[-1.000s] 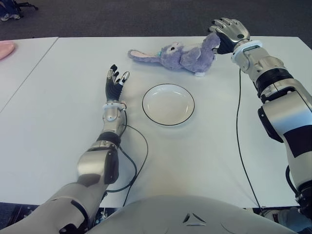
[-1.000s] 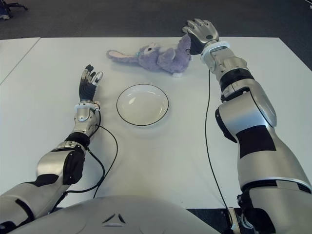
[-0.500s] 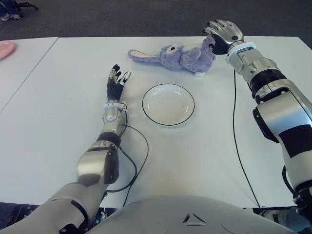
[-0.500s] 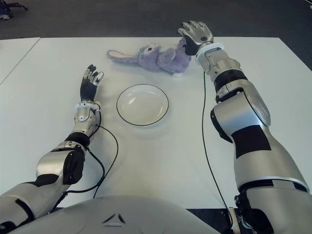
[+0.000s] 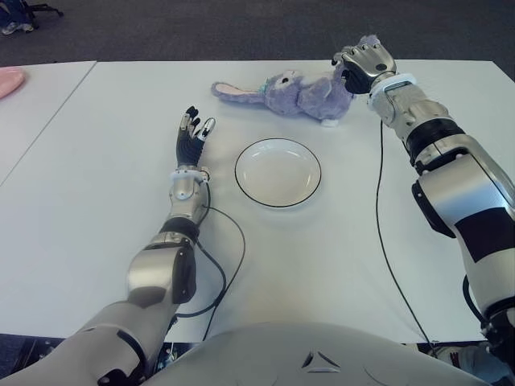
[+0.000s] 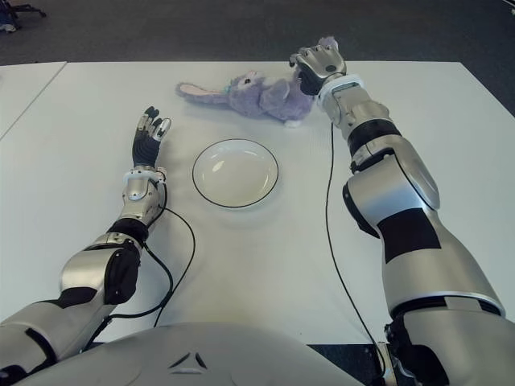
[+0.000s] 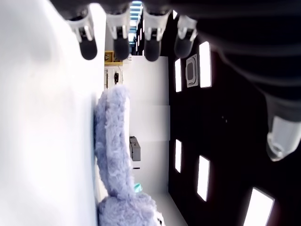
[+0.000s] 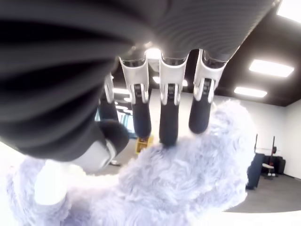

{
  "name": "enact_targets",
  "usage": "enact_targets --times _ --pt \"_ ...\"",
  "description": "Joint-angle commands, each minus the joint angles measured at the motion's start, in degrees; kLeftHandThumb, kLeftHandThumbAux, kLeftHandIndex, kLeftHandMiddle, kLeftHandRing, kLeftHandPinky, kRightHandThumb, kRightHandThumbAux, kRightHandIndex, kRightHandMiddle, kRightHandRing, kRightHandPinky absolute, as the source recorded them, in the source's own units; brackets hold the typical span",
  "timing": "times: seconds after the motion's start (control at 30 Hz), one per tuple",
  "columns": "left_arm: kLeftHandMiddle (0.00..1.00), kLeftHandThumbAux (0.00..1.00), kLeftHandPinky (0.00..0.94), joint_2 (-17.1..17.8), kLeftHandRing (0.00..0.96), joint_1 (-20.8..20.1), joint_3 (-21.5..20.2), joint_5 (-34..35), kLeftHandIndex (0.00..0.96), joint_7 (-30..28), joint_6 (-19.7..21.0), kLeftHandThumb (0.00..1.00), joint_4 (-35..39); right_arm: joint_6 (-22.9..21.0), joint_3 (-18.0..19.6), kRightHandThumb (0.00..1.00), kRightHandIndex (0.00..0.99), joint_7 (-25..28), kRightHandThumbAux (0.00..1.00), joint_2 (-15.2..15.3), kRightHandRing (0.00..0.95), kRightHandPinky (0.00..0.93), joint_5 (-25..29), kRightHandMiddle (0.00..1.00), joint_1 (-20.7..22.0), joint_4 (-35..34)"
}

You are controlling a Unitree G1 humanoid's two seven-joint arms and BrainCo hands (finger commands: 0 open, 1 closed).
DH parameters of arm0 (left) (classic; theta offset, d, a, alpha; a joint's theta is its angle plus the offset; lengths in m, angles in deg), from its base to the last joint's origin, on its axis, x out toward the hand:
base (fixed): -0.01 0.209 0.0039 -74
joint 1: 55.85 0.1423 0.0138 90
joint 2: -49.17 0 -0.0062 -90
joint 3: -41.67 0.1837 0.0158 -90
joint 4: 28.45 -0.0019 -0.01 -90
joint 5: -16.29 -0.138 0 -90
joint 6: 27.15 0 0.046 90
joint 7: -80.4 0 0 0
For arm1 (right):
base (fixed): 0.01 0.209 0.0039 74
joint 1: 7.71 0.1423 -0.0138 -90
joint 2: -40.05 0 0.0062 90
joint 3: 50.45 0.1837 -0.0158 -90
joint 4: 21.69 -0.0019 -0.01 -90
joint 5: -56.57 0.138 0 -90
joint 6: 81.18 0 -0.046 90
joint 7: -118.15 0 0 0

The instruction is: Put the doll into the plate.

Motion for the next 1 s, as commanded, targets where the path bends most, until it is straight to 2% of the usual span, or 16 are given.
enact_targets --times 0.03,0.3,0.57,0.63,0.73,1.0 --pt "0.082 0.490 0.059 -5.23 0.070 13.30 -2.37 2.79 0.049 -2.07 7.16 0.000 -8.89 -1.28 0.38 0.831 0.356 1.86 0.688 -0.06 0.629 0.638 0.68 0.508 -4.74 1.03" --pt "0.084 0.497 0.053 -5.36 0.071 13.07 -2.95 2.45 0.053 -2.47 6.83 0.000 -8.77 -2.13 3.72 0.838 0.365 3.30 0.688 -1.06 0.683 0.668 3.80 0.522 -6.73 1.02" --pt "0.091 0.501 0.070 -5.27 0.079 13.46 -2.69 1.85 0.050 -1.52 6.36 0.000 -8.75 -1.78 10.12 0.840 0.364 5.18 0.689 -2.69 0.699 0.720 9.78 0.514 -11.79 1.06" --pt "0.093 0.506 0.071 -5.26 0.080 13.55 -2.72 1.86 0.047 -1.29 6.40 0.000 -8.75 -1.36 11.59 0.900 0.349 6.09 0.680 -2.97 0.633 0.715 11.28 0.492 -12.59 0.95" --pt "0.089 0.511 0.066 -5.20 0.078 13.68 -2.49 1.56 0.040 -0.78 6.37 0.000 -8.75 -0.82 12.93 0.936 0.411 7.12 0.664 -3.42 0.578 0.714 12.77 0.454 -13.75 0.75" --pt "0.077 0.516 0.055 -5.07 0.068 13.94 -1.85 0.88 0.035 -0.24 6.31 0.000 -8.71 0.31 14.98 0.952 0.438 9.84 0.657 -4.92 0.545 0.693 15.07 0.437 -16.72 0.46"
